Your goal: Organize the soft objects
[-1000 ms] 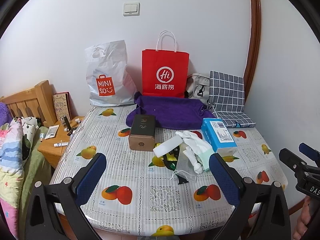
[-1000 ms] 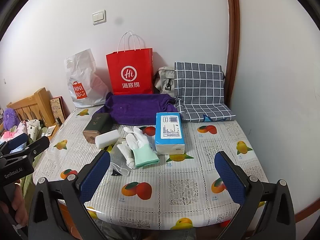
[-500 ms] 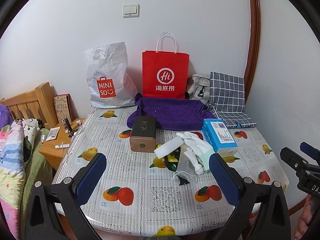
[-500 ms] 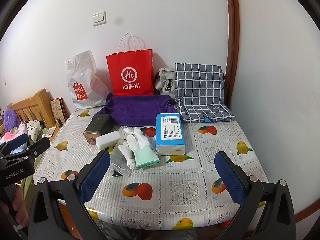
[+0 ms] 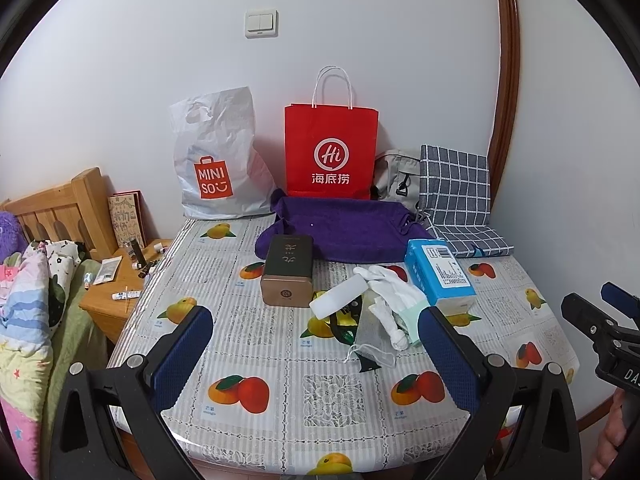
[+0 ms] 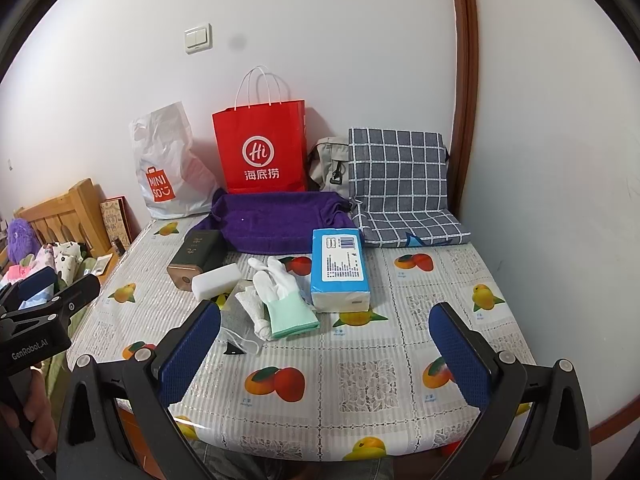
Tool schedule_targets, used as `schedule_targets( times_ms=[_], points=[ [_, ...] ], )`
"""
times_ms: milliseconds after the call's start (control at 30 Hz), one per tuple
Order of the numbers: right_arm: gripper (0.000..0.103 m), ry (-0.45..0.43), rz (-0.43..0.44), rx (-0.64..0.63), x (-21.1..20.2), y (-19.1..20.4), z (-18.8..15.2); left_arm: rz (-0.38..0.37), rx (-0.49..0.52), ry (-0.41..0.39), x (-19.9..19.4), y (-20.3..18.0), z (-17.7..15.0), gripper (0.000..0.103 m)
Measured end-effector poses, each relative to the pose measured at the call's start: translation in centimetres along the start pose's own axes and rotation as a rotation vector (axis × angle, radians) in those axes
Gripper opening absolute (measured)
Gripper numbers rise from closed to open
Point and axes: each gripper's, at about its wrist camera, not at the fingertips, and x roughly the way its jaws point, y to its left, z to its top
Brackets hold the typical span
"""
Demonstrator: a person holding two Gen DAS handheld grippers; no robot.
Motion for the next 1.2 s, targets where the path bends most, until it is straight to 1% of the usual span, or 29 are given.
schedule_targets(
  times_ms=[1000, 1200],
  points=[
    [0.103, -0.006, 0.006, -0.003, -0.33, 0.40, 0.32, 0.004, 0.003, -0.002, -0.05, -0.30, -0.23, 0.103],
    [0.103, -0.010, 0.012, -0.004, -0.33, 0.42, 0.15, -0.011, 0.007, -0.010, -0.44, -0.41, 0.20, 0.103]
  ],
)
